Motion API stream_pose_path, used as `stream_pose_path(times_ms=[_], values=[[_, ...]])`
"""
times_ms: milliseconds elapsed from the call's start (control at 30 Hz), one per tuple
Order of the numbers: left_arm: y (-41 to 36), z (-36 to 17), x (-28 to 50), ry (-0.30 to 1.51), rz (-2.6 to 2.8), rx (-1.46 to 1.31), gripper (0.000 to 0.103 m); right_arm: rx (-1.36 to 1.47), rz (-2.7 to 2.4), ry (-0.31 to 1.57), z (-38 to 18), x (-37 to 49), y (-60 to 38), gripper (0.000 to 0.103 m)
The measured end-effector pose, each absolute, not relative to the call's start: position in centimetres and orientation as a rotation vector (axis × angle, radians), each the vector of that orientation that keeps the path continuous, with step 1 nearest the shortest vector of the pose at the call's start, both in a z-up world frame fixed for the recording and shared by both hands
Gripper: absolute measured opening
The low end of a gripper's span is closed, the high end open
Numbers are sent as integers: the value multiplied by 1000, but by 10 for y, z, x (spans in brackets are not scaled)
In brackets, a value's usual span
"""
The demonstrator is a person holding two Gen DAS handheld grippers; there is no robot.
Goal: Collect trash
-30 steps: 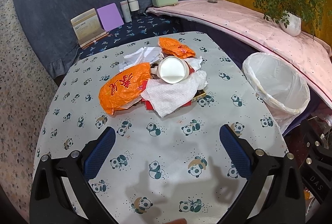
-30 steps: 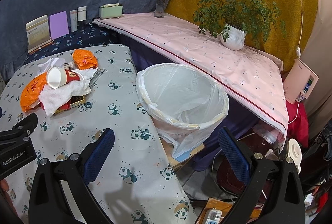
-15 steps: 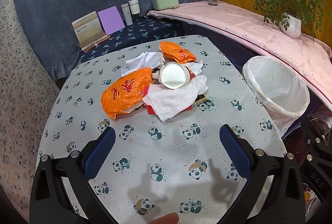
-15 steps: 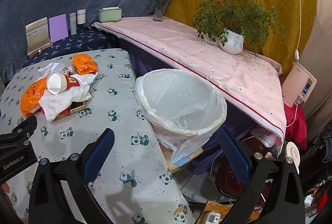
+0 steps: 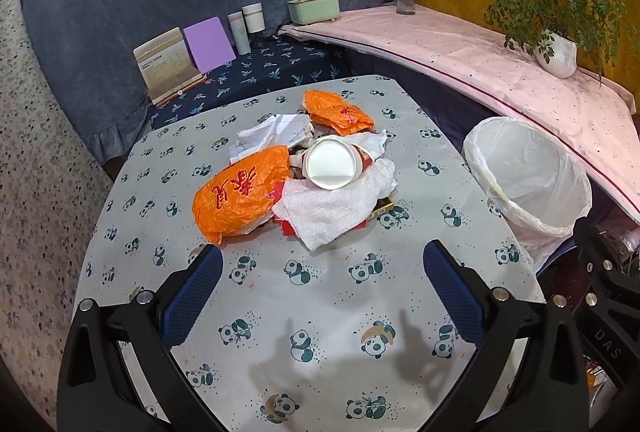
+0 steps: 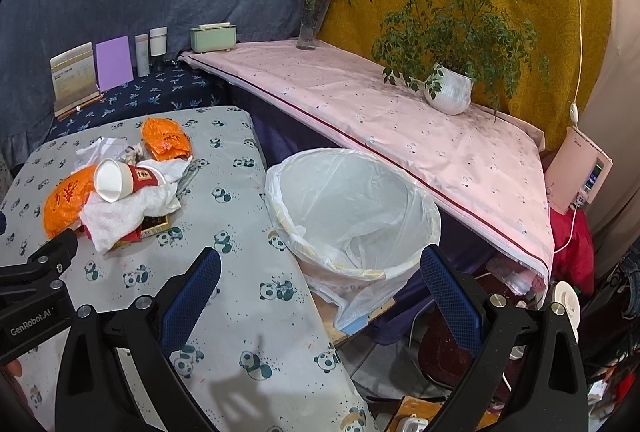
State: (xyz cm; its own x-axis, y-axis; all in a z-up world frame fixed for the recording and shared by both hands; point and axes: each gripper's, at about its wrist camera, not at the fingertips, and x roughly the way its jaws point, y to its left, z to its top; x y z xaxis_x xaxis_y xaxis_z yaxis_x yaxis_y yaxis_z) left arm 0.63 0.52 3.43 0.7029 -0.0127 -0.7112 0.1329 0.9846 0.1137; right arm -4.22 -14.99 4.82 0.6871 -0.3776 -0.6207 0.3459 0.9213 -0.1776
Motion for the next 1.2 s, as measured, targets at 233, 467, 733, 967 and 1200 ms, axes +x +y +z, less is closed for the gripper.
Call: stream_pose_path(times_ms=[233,467,733,967,1200], values=[[4,42,18,783,-93,160,96,-38,-409,690,57,-32,-149,96],[7,43,27,800,-88,154,96,-39,-402,695,59,-24,-148,96],[23,35,41,814,-122,123,96,-29,-395,700,60,-14,-147,96],[73,13,69,854,-54,65,96,-27,-357,738,48,8,-135,95],[122,3,94,870,37,25,96,-38,-258,763,41,48,-97,91]])
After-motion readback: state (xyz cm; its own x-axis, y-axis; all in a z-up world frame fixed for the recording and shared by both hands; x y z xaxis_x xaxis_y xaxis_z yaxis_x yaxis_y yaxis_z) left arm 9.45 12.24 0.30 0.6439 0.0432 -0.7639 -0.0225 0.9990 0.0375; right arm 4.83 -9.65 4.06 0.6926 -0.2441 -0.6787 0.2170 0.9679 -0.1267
